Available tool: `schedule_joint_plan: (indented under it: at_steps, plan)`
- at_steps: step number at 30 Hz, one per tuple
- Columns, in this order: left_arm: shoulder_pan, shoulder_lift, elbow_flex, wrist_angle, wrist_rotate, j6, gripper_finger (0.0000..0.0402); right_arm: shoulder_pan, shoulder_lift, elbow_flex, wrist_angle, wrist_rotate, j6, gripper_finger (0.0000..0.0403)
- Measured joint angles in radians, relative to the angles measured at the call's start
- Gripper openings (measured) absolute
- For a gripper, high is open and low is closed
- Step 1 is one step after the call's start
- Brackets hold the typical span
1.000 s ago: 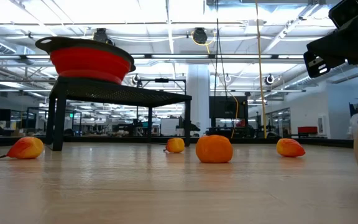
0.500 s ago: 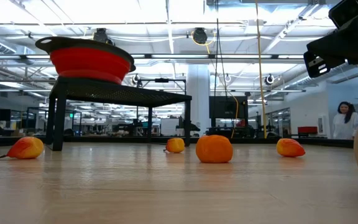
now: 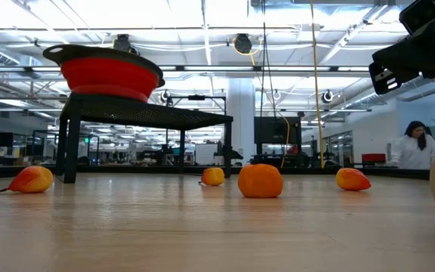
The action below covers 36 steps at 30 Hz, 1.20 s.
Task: Pick & Place Fruit
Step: Put the pomegranate into the red strainer bowl on the shelf
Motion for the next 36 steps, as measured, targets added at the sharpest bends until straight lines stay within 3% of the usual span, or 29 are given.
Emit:
schedule_joint_plan:
  at_steps: [8,18,29,36]
  plan:
    - [0.171,-0.050,0.000,-0.289,0.104,-0.028,0.0182,0.000,0.000,0.000,0.000,0.001,0.000,0.0000]
    - [0.323,-0.100,-0.002,-0.603,0.163,-0.074,0.0182,0.000,0.000,0.000,0.000,0.003,0.000,0.0000]
    - [0.403,-0.128,0.000,-0.897,0.268,-0.233,0.0182,0.000,0.000,0.000,0.000,0.054,-0.033,0.0000]
    - [0.411,-0.114,0.000,-0.950,0.286,-0.257,0.0182,0.000,0.000,0.000,0.000,0.054,-0.034,0.0000]
